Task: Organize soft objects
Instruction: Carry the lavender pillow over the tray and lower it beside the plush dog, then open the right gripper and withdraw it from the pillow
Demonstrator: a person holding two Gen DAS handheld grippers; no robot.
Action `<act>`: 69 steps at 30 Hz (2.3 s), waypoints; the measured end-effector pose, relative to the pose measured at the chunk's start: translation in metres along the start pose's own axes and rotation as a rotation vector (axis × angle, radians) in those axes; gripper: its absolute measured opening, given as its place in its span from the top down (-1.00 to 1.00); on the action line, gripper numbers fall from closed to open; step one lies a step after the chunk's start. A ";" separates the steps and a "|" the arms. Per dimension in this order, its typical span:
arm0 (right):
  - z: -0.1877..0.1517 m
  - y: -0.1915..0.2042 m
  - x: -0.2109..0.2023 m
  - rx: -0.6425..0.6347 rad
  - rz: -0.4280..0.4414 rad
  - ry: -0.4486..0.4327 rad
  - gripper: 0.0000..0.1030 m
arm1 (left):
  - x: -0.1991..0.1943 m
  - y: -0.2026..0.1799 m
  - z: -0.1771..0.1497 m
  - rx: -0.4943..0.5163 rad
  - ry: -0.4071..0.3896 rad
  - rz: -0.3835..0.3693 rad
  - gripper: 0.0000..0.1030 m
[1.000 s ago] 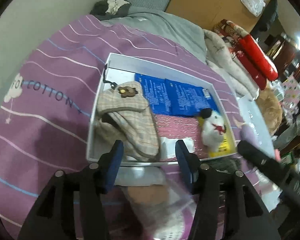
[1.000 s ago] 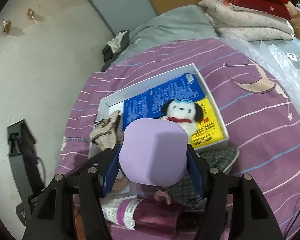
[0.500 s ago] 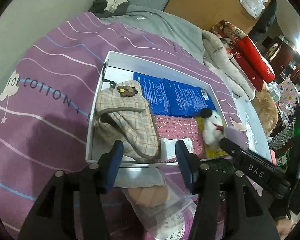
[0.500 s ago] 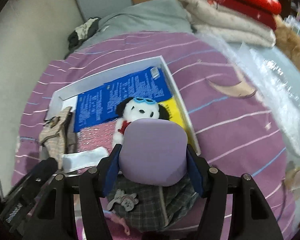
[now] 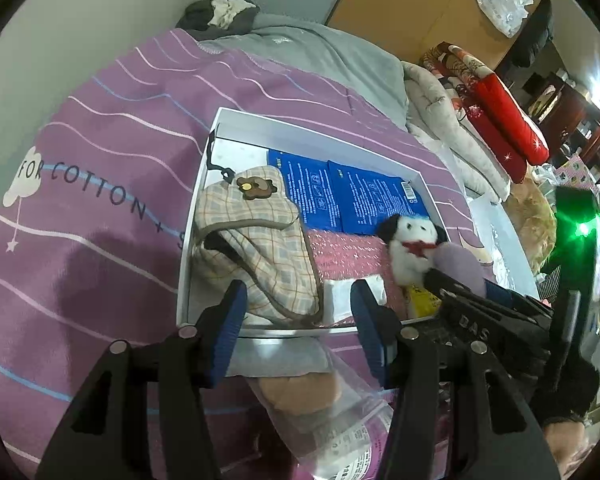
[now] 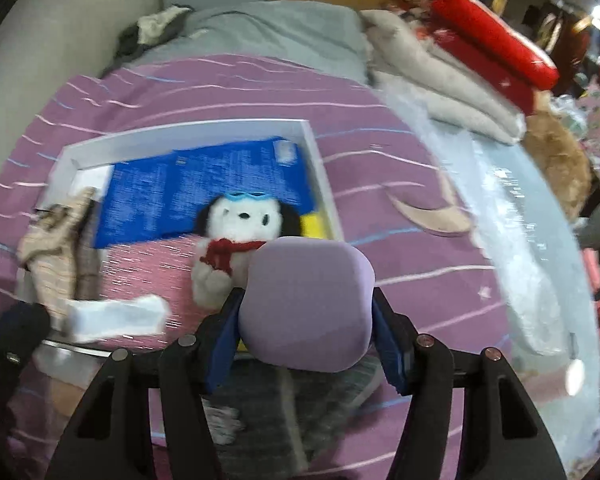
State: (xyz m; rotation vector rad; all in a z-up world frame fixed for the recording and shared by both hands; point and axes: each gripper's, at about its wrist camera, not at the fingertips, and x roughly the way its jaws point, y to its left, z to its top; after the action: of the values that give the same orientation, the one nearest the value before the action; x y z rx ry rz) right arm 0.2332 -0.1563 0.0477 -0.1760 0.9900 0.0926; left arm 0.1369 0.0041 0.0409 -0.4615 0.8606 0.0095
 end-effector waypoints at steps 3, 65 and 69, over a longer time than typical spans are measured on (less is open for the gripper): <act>0.006 0.004 0.012 -0.010 0.035 0.029 -0.17 | -0.001 0.002 0.000 -0.002 -0.003 0.001 -0.07; -0.010 -0.042 -0.003 0.282 0.351 -0.026 0.46 | 0.005 -0.019 -0.004 0.117 0.045 0.042 -0.07; -0.013 -0.040 -0.011 0.290 0.391 -0.020 0.40 | 0.001 -0.020 -0.004 0.123 0.064 0.015 -0.07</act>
State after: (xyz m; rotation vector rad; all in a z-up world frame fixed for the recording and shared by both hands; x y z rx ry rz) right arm 0.2231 -0.1985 0.0542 0.2856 0.9959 0.3057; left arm 0.1383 -0.0153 0.0458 -0.3417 0.9223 -0.0443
